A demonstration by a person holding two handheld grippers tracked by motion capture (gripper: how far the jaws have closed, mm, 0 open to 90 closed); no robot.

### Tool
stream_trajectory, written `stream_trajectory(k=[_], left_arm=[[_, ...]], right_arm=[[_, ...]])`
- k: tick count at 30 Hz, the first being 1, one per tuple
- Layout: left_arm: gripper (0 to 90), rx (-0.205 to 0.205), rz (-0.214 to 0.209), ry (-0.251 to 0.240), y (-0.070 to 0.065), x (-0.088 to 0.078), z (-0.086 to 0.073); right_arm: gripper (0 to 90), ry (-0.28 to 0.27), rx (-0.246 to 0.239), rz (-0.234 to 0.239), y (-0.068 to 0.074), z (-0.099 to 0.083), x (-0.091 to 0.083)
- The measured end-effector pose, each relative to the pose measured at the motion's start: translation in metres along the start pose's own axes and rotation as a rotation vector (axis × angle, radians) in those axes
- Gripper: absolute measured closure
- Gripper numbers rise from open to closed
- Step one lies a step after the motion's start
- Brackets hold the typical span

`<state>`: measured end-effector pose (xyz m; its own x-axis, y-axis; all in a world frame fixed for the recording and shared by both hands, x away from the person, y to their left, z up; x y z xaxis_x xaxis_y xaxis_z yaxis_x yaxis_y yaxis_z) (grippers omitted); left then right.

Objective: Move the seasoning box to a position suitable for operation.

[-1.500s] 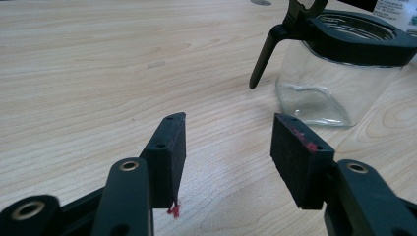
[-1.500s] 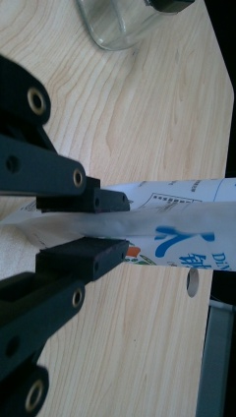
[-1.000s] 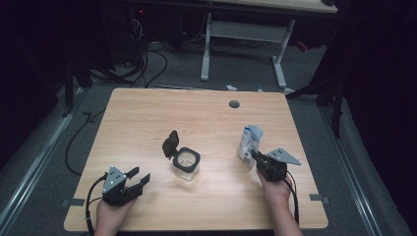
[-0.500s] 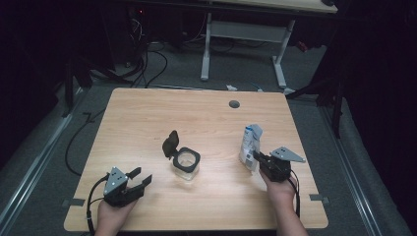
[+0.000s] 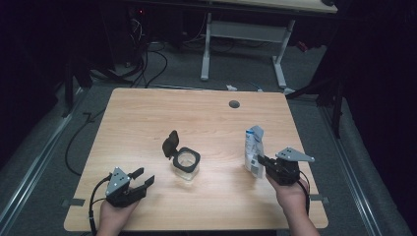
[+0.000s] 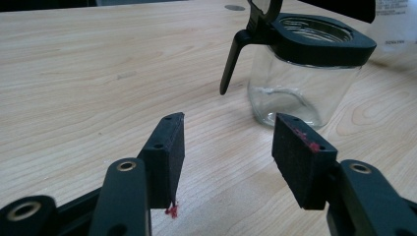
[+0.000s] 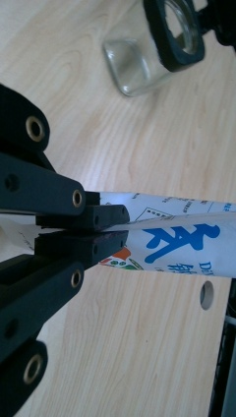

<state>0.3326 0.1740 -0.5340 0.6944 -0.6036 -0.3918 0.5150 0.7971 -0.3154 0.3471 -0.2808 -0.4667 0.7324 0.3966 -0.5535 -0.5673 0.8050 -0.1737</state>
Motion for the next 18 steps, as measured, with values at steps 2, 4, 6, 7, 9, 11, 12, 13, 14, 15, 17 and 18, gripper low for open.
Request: stream_trajectory(k=[2, 4, 6, 7, 9, 11, 12, 13, 14, 15, 17, 18], left_arm=[[46.7, -0.001, -0.002, -0.004, 0.0, 0.0, 0.0], [46.7, -0.001, -0.005, -0.005, -0.001, 0.0, 0.0], [46.7, 0.001, -0.007, -0.005, -0.001, 0.0, 0.0], [46.7, 0.002, -0.009, -0.007, -0.001, 0.0, 0.0], [46.1, 0.007, -0.01, -0.006, -0.002, 0.0, 0.0], [45.7, 0.011, -0.011, -0.008, -0.003, 0.0, 0.0], [45.7, 0.016, -0.013, -0.007, -0.003, 0.0, -0.001], [45.7, 0.018, -0.014, -0.008, -0.003, 0.0, -0.001], [45.6, 0.019, -0.014, -0.01, -0.003, 0.0, -0.001], [45.6, 0.019, -0.015, -0.012, -0.003, 0.0, -0.001], [45.6, 0.018, -0.017, -0.014, -0.003, -0.001, 0.0], [45.6, 0.019, -0.018, -0.013, -0.003, -0.001, 0.0]], right_arm=[[87.9, 0.027, -0.007, 0.013, 0.002, 0.001, -0.003], [87.9, 0.052, -0.018, 0.022, 0.003, 0.001, -0.006], [88.0, 0.074, -0.016, 0.036, 0.005, 0.002, -0.008], [88.0, 0.089, -0.022, 0.039, 0.005, 0.003, -0.009], [88.0, 0.117, -0.025, 0.047, 0.006, 0.005, -0.011], [88.0, 0.146, -0.037, 0.055, 0.007, 0.006, -0.013], [88.0, 0.162, -0.045, 0.061, 0.007, 0.007, -0.014], [88.1, 0.175, -0.048, 0.064, 0.008, 0.008, -0.014], [88.1, 0.192, -0.049, 0.071, 0.008, 0.008, -0.015], [88.1, 0.205, -0.06, 0.074, 0.009, 0.008, -0.015], [88.2, 0.231, -0.079, 0.081, 0.009, 0.009, -0.016], [88.3, 0.242, -0.088, 0.083, 0.01, 0.009, -0.017]])
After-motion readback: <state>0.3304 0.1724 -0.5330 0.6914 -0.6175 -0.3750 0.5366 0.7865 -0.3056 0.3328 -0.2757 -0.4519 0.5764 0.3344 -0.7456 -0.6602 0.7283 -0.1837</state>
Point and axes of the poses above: each handheld gripper's, and its own axes: x roughly forward along the jaws, z roughly out of its top, y roughly to its left, the point moved 3 cm from there along x, roughly forward along the jaws, and after that the axes turned 14 degrees about -x, right-handed, at the moved point
